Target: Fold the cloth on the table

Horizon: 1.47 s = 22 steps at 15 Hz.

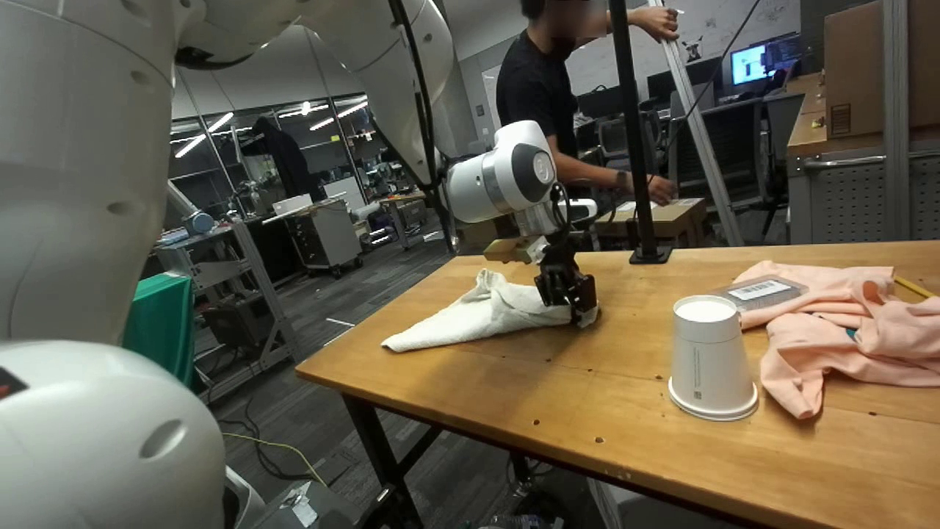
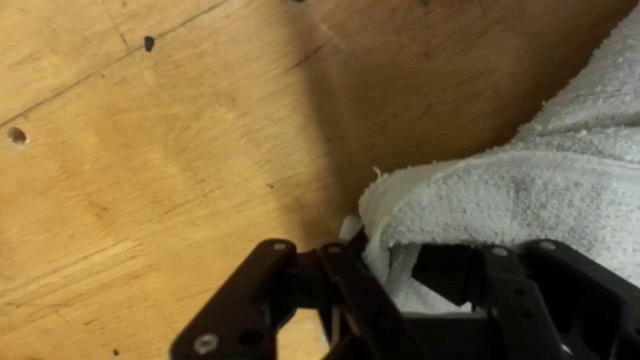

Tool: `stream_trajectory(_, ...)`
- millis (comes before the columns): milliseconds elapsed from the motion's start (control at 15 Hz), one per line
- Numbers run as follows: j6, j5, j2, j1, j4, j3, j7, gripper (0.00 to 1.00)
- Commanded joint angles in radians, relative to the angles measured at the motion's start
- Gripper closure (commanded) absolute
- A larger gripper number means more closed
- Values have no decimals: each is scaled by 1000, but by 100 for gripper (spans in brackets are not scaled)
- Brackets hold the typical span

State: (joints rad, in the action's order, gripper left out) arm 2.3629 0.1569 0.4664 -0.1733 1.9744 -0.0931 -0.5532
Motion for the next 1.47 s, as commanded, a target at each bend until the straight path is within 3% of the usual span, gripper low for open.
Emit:
stream_trajectory(0,-79,89,-85,-65,32,-31,-100,96)
stream_trajectory(333,-206,249,-181,-132,21,5,-253,95)
stream_trajectory(733,-418,414,-265,-215,-44,146,-432,95)
stream_trajectory(1000,-503,424,-254,-259,-81,261,-518,95)
stream_trajectory(1400,-508,429,-201,-343,-76,370,-651,95)
